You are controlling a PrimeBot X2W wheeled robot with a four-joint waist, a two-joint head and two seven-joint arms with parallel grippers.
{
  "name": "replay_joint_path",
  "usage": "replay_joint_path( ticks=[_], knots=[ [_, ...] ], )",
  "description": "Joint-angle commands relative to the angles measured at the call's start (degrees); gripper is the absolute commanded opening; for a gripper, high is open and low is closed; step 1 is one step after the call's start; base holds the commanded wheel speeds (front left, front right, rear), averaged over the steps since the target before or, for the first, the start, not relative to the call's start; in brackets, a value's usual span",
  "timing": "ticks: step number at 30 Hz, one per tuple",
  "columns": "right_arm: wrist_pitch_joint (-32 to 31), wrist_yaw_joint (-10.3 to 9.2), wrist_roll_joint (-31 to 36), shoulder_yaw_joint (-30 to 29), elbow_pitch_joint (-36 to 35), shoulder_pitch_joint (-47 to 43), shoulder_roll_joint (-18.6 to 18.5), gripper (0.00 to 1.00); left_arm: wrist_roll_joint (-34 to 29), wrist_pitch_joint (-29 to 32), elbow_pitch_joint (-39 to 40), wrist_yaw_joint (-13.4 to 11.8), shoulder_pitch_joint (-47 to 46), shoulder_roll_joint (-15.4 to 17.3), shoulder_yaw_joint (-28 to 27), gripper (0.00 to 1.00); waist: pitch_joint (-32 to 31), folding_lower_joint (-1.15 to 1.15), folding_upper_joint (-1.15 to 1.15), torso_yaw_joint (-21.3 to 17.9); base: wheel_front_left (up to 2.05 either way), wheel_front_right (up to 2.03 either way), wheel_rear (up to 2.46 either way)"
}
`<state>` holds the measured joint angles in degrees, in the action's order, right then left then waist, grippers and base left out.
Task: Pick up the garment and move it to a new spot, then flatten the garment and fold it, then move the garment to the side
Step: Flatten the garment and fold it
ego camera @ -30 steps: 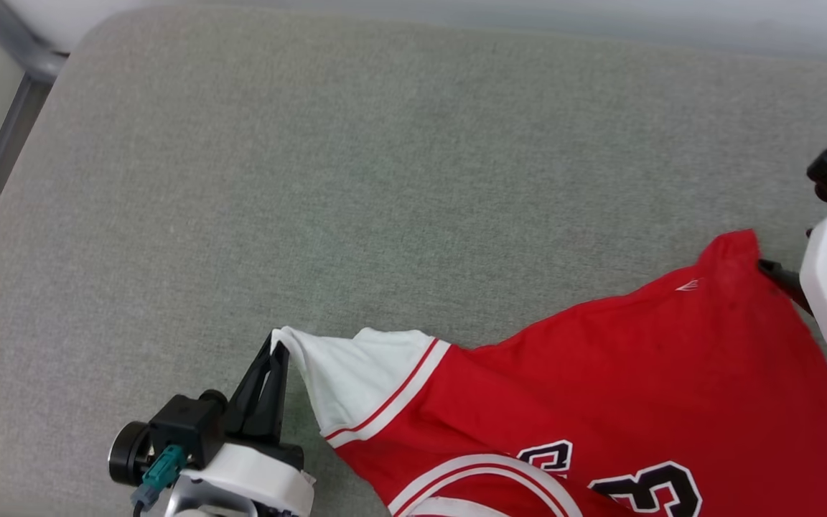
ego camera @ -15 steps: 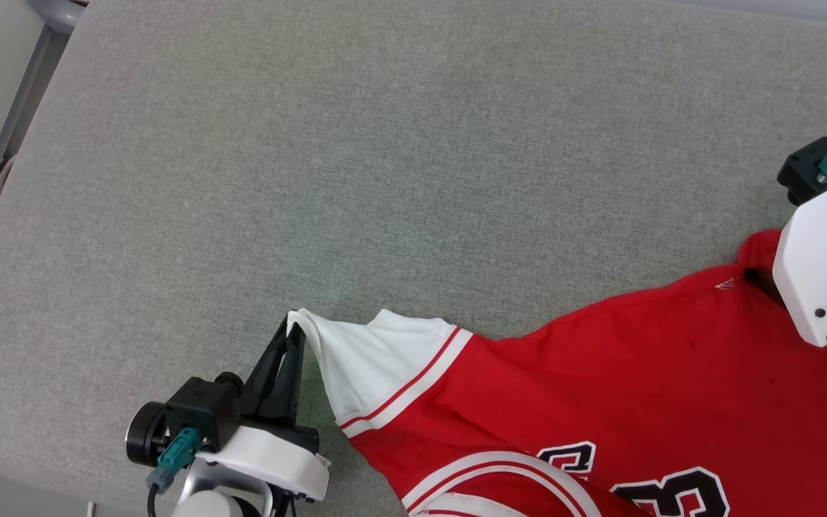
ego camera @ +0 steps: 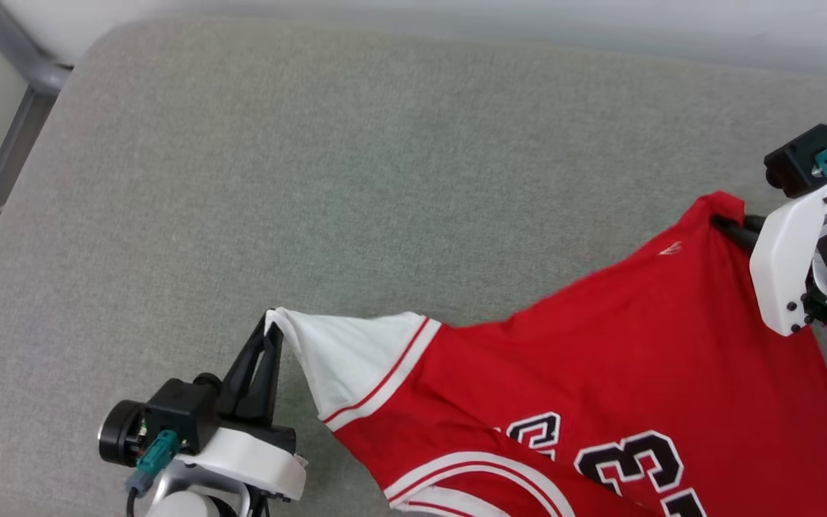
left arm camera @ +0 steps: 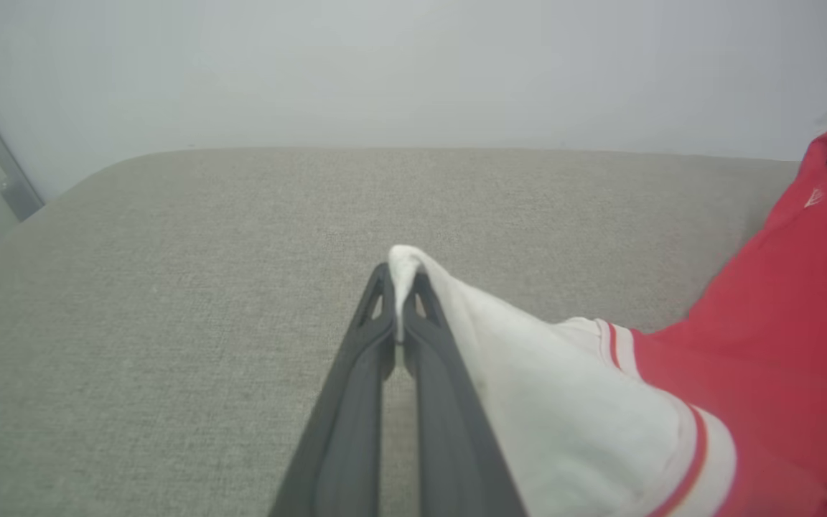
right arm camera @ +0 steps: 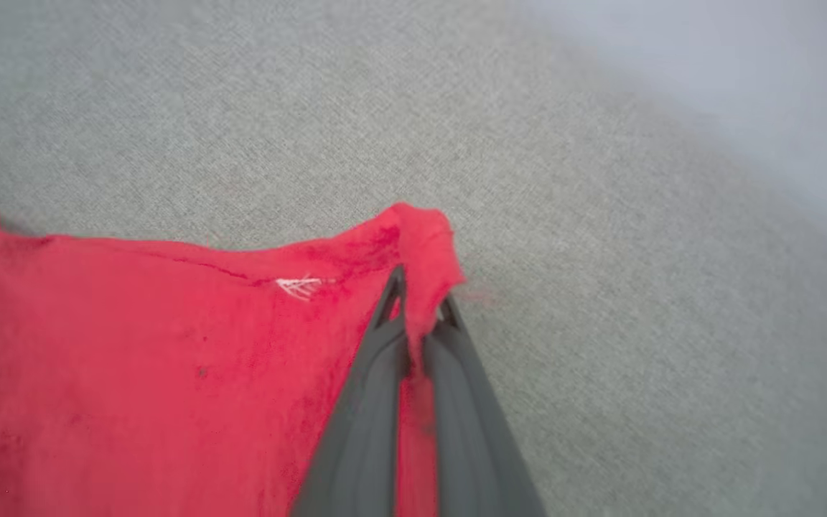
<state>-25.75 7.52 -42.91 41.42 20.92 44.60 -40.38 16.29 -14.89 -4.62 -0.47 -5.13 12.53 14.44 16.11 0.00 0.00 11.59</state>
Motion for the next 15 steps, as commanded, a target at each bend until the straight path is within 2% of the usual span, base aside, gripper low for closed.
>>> replay_joint_path(
  ticks=[1,8,15],
  knots=[
    [1.1,-0.06,-0.2,0.1,-0.3,0.1,-0.2,0.0,-0.3,-0.4,0.6,0.0,0.2,0.6,-0.3,0.0,-2.0,0.0,0.0,-1.4,0.0,0.0,0.0],
    [9.4,-0.06,-1.0,-2.6,-3.8,-1.9,-0.7,0.0,-1.4,1.4,5.7,0.0,-3.8,3.4,-1.3,0.0,-6.6,0.0,0.0,-4.0,0.0,0.0,0.0],
    [13.7,-0.06,0.8,-8.3,-8.8,-2.2,0.8,0.0,-2.0,3.8,10.0,0.6,-12.3,6.2,-3.0,0.0,-9.0,0.0,0.0,-6.9,0.0,0.0,0.0]
  ],
)
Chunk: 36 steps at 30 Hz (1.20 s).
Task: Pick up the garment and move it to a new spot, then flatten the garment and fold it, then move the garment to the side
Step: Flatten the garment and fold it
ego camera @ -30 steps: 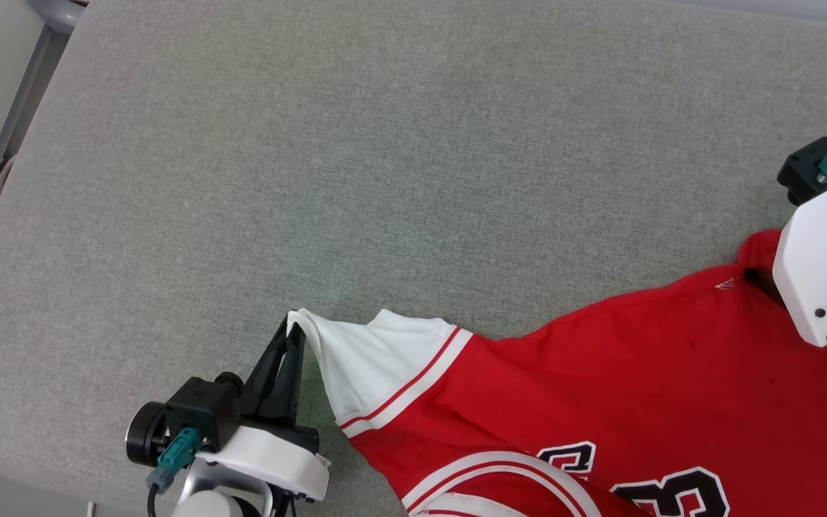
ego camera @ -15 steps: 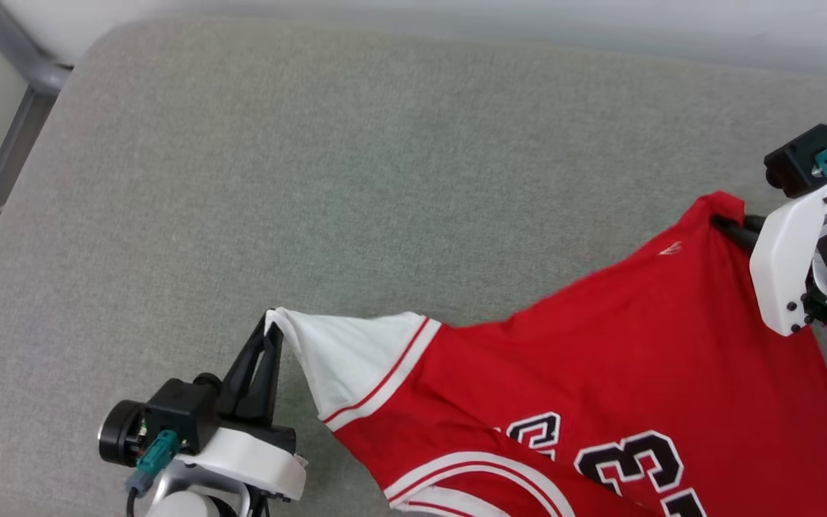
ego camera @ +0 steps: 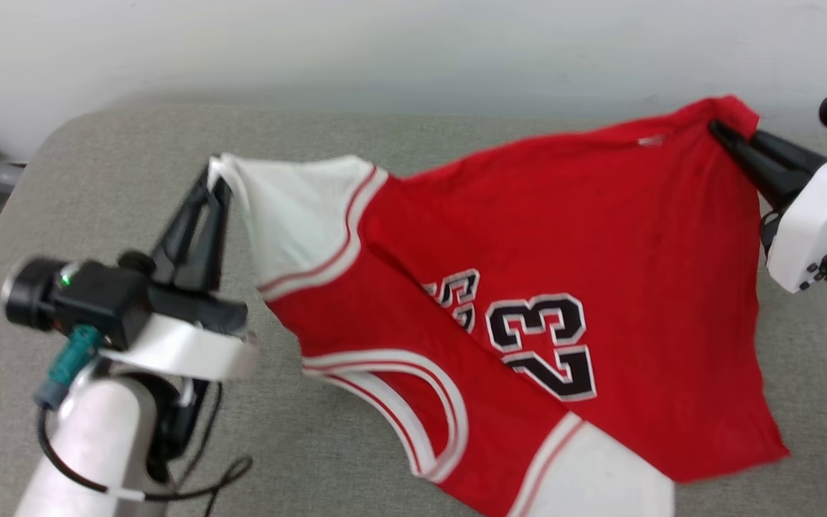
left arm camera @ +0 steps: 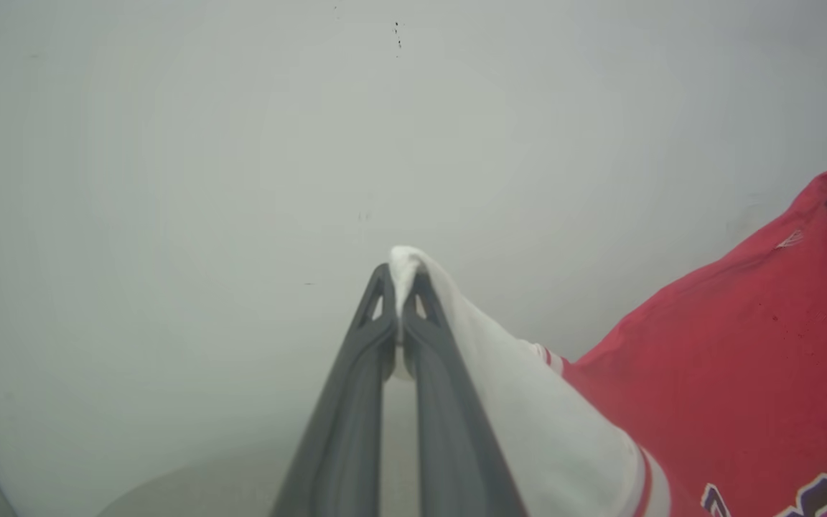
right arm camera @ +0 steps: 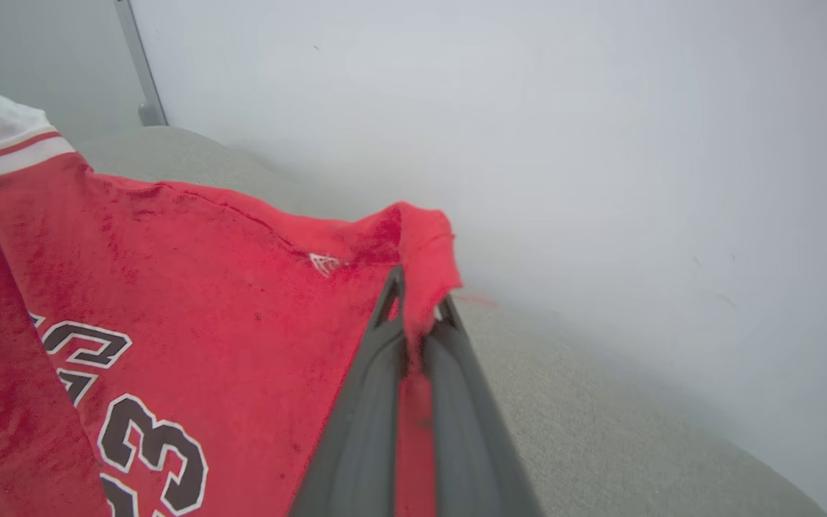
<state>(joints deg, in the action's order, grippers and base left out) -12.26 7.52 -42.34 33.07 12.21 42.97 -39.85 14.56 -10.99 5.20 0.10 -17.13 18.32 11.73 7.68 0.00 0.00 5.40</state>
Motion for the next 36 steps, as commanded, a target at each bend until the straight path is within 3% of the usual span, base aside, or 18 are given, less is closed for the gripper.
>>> replay_joint_path(
  ticks=[1,9,18,27,36],
  knots=[
    [0.4,-0.06,0.6,-0.9,-0.8,-0.5,0.6,0.0,-0.3,0.3,0.4,0.2,-1.9,0.7,-0.5,0.0,-0.6,0.0,0.0,-1.0,0.0,0.0,0.0],
    [-0.4,-0.06,4.9,-9.1,-5.5,2.6,3.5,0.0,-0.6,3.3,0.0,2.8,-17.5,3.2,-1.1,0.0,1.6,0.0,0.0,-2.9,0.0,0.0,0.0],
    [-3.8,-0.06,8.5,-15.1,-5.0,15.5,6.6,0.0,-1.1,5.1,-6.3,5.4,-40.6,2.9,1.6,0.0,9.4,0.0,0.0,-3.4,0.0,0.0,0.0],
    [-5.2,-0.06,12.4,-18.4,2.9,34.1,8.6,0.0,0.0,4.9,-18.3,6.9,-64.4,3.2,3.9,0.0,18.3,0.0,0.0,-3.6,0.0,0.0,0.0],
    [-2.2,-0.06,16.1,-16.2,13.6,51.3,9.3,0.0,-0.4,1.4,-31.9,7.2,-84.0,4.3,8.7,0.0,23.9,0.0,0.0,-3.8,0.0,0.0,0.0]
  ],
)
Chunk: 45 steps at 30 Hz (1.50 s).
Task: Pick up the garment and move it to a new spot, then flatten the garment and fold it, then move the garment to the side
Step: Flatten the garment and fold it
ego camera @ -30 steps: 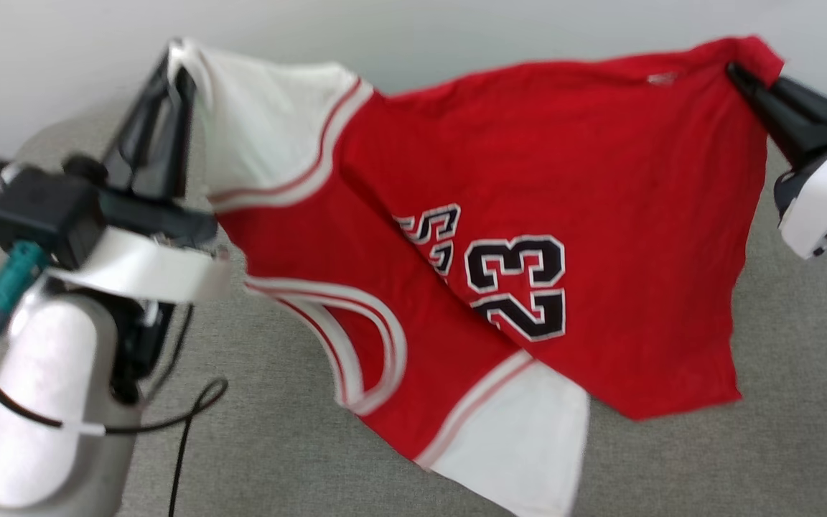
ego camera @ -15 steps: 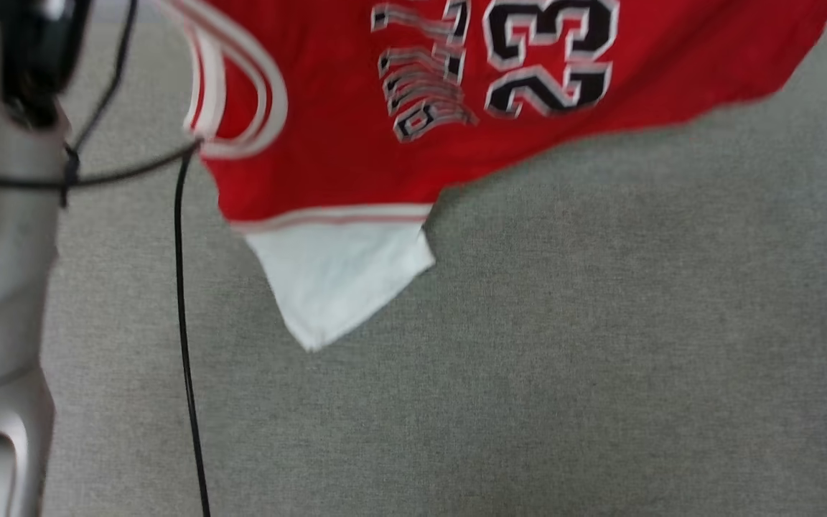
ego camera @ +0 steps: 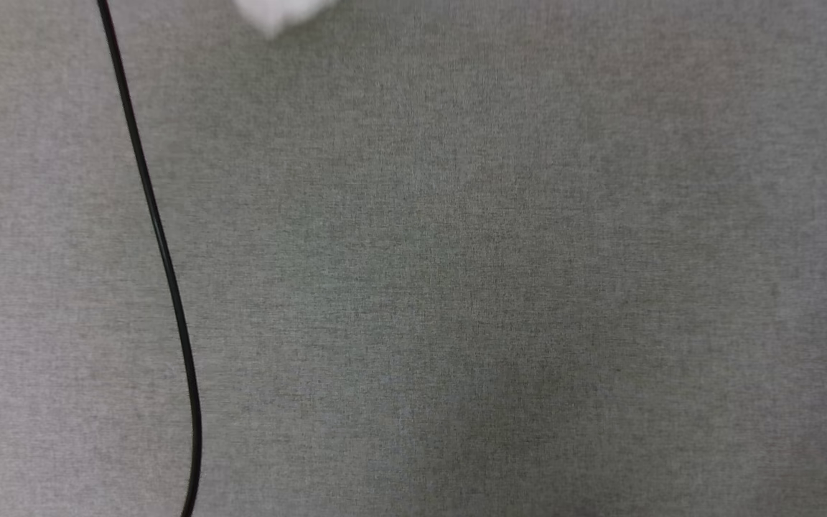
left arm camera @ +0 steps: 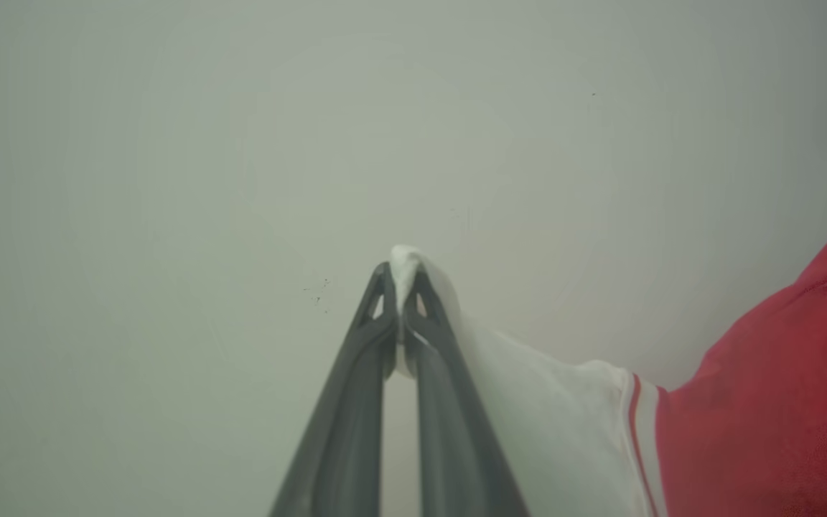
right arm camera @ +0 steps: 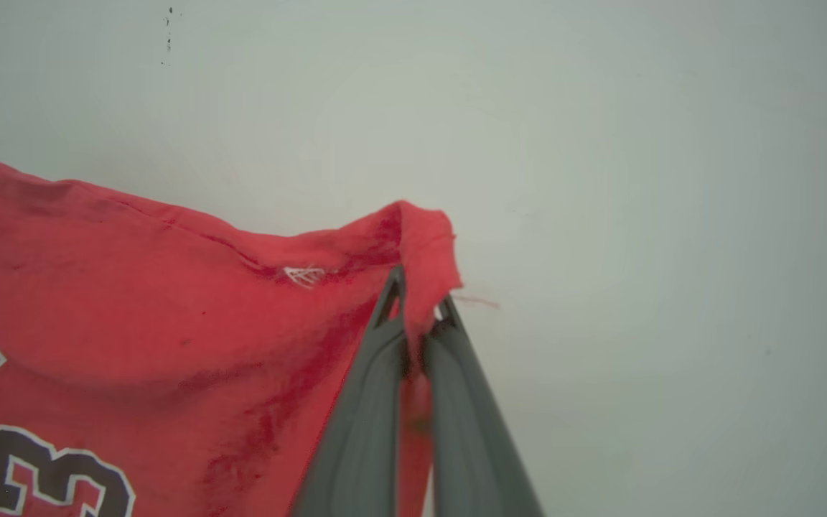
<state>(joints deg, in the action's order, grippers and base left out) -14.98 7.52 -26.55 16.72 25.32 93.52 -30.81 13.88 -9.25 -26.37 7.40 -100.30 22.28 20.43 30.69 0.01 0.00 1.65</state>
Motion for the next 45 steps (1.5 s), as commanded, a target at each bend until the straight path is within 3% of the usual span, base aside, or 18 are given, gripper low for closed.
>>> replay_joint_path(
  ticks=[1,10,22,33,45],
  knots=[
    [0.9,-0.06,0.3,0.6,1.5,2.2,0.3,0.0,0.5,-0.8,-1.7,-0.1,-2.0,0.5,0.6,0.0,1.2,-0.01,0.0,-0.1,0.0,0.0,0.0],
    [4.8,-0.06,-1.6,6.2,10.9,7.4,0.6,0.0,4.5,-4.1,-9.5,0.0,-5.9,1.9,4.8,0.0,4.5,-0.01,0.0,0.2,0.0,0.0,0.0],
    [11.6,-0.06,-9.1,15.5,17.1,-1.8,0.1,0.0,9.0,-6.0,-9.5,0.0,6.3,2.8,5.3,0.0,4.3,-0.01,0.0,1.0,0.0,0.0,0.0],
    [16.8,-0.08,-18.3,25.6,12.5,-19.9,-3.6,0.0,8.8,-5.9,4.5,-3.2,35.6,4.1,0.5,0.0,-2.3,-0.01,0.0,1.0,0.0,0.0,0.0],
    [19.5,-0.06,-24.4,31.8,4.3,-42.6,-8.4,0.0,10.0,-6.0,18.8,-9.6,71.4,5.1,-3.1,0.0,-13.2,-0.01,0.0,0.8,0.0,0.0,0.0]
  ],
)
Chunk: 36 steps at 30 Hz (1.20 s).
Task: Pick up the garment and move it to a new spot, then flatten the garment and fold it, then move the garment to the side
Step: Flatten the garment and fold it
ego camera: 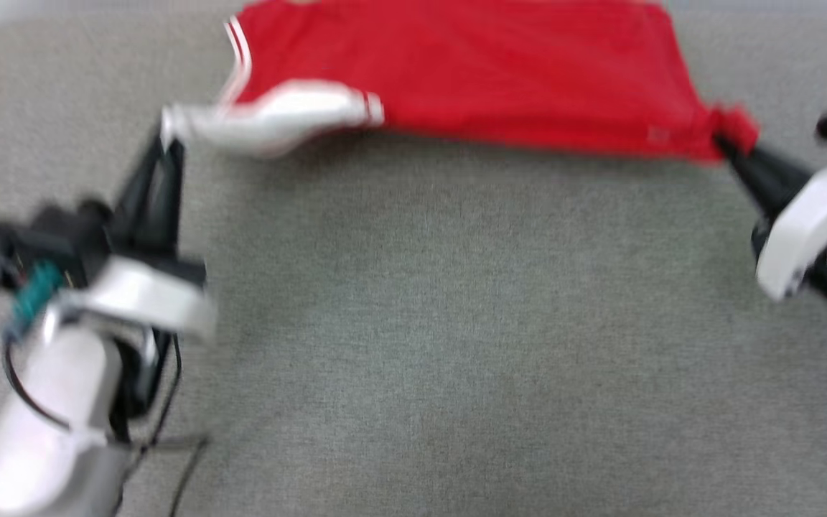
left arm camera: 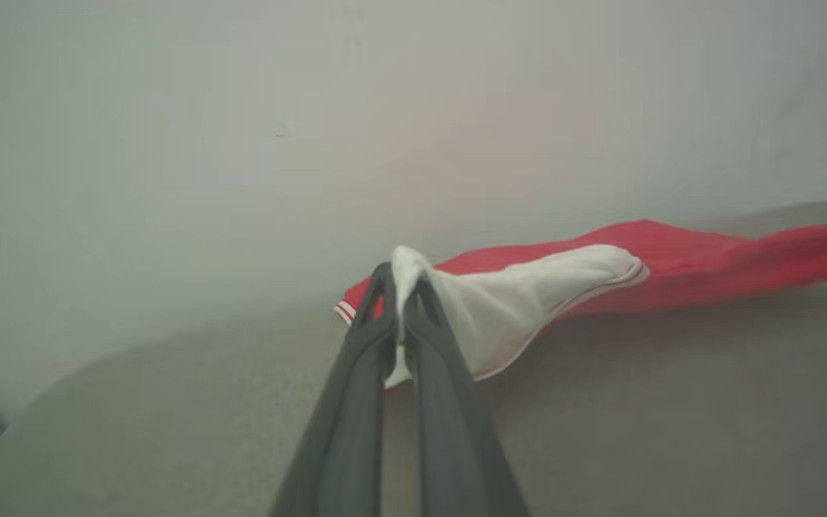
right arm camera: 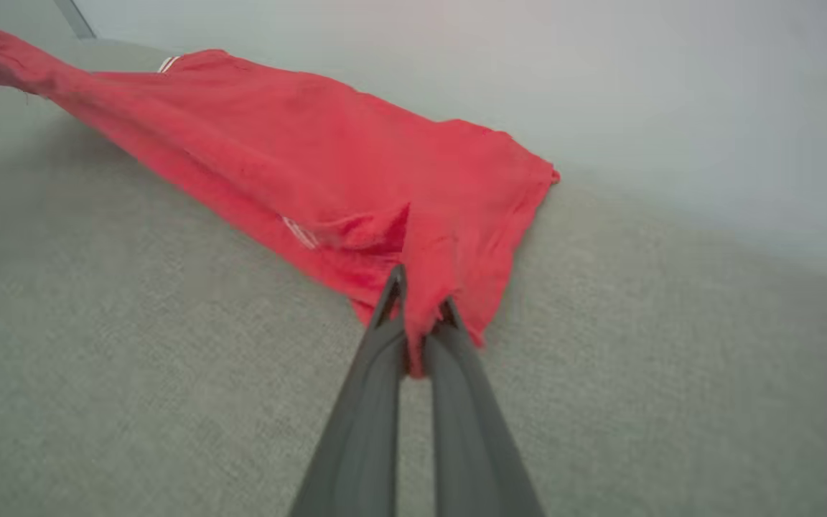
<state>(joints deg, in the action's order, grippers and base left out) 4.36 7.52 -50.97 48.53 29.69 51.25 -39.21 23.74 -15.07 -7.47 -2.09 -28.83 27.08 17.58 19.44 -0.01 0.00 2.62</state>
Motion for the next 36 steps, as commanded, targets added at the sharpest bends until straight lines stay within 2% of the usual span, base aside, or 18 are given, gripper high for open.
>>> replay_joint_path(
  ticks=[1,11,20,31,36],
  knots=[
    [0.3,-0.06,-0.2,0.4,-0.5,-2.1,-0.4,0.0,0.3,-0.1,0.5,-0.3,2.4,0.4,0.1,0.0,-3.0,0.01,0.0,-0.2,0.0,0.0,0.0],
    [1.3,-0.07,-2.0,2.9,-2.1,-17.4,-2.5,0.0,3.6,0.0,1.7,-3.3,22.8,-0.7,1.4,0.0,-11.8,0.01,0.0,0.7,0.0,0.0,0.0],
    [1.4,-0.07,-2.3,3.3,-3.7,-28.5,-3.7,0.0,7.8,0.5,2.3,-4.2,36.5,-1.7,2.3,0.0,-16.9,0.01,0.0,0.8,0.0,0.0,0.0],
    [-0.3,-0.07,-4.4,-1.6,-9.5,-43.8,-6.8,0.0,11.7,2.6,3.2,-3.2,47.0,-1.8,4.4,0.0,-20.1,0.01,0.0,0.9,0.0,0.0,0.0],
    [-1.6,-0.07,-4.5,-5.7,-12.6,-50.3,-7.6,0.0,12.8,4.1,3.7,-3.0,50.1,-1.7,5.4,0.0,-20.3,0.01,0.0,0.6,0.0,0.0,0.0]
  ],
)
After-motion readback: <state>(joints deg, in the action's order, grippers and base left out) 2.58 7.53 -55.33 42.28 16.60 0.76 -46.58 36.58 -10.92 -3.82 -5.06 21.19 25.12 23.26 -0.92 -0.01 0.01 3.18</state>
